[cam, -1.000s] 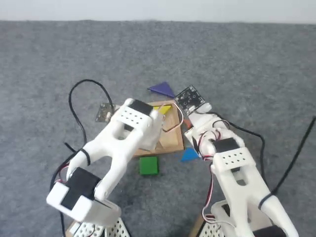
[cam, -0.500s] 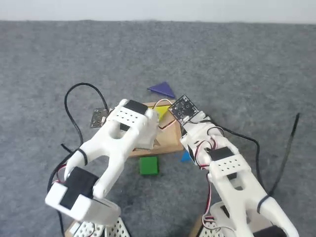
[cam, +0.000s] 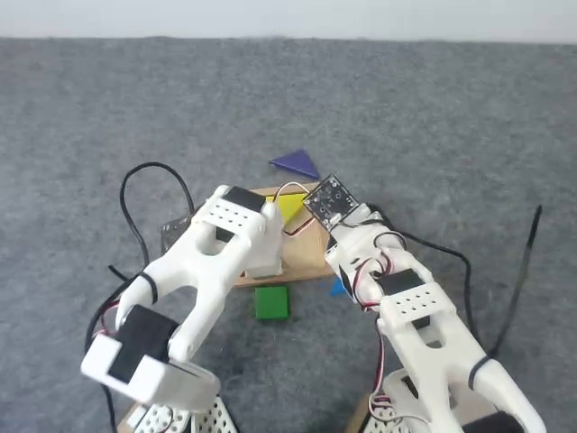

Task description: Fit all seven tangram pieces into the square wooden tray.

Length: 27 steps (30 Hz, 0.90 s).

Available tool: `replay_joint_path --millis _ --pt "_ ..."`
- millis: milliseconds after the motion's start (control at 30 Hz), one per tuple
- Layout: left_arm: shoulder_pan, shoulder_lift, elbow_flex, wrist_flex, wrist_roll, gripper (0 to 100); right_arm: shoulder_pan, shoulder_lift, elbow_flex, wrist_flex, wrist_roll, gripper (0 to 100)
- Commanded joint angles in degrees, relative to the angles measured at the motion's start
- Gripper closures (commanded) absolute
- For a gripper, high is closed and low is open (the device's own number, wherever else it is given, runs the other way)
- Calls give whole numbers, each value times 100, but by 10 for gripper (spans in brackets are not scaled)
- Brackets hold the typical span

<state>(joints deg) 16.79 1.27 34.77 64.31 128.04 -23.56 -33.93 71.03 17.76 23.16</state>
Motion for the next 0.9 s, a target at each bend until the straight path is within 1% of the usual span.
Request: replay_joint_path --millis 0,233,300,433,533,633,867 --pt "-18 -70 136 -352 123 984 13 -145 -18 -207 35 742" --pt "-35 -70 189 -413 237 978 13 189 -149 -233 35 742" --pt "-53 -70 189 -440 413 935 22 321 -255 -233 26 742" --pt "-35 -70 180 -598 431 810 145 365 -299 -233 26 742" --pt "-53 -70 189 -624 88 758 136 365 -299 -207 26 742" --pt "-88 -114 189 -615 -308 728 119 356 -299 -189 18 742" --pt "-88 -132 92 -510 -360 721 119 347 -308 -180 9 742"
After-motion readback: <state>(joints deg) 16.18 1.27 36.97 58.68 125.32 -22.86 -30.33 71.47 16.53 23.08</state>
